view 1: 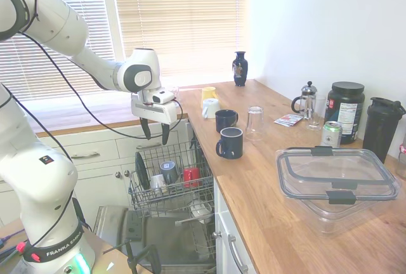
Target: Unload a mug from dishwasher
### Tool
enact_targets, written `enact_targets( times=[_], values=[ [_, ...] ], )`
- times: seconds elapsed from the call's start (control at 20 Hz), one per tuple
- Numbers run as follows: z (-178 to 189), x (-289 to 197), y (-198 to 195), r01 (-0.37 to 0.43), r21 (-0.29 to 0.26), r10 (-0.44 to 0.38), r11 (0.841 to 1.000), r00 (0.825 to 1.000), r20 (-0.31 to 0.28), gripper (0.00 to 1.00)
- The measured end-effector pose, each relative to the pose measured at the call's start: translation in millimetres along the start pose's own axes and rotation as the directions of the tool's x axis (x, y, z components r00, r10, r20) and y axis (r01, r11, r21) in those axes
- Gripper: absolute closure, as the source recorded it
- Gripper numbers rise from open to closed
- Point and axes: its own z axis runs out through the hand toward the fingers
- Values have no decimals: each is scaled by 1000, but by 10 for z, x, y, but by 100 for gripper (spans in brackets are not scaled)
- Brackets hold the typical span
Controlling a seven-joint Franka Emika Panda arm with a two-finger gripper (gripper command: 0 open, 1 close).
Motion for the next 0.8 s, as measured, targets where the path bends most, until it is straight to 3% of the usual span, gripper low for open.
enact_targets(
  times=[0.45,0.8],
  values=[
    [16,-10,-129,22,25,-22,999,1000,-21,0],
    [348,-157,-624,95,30,-95,995,995,-27,0]
  ],
)
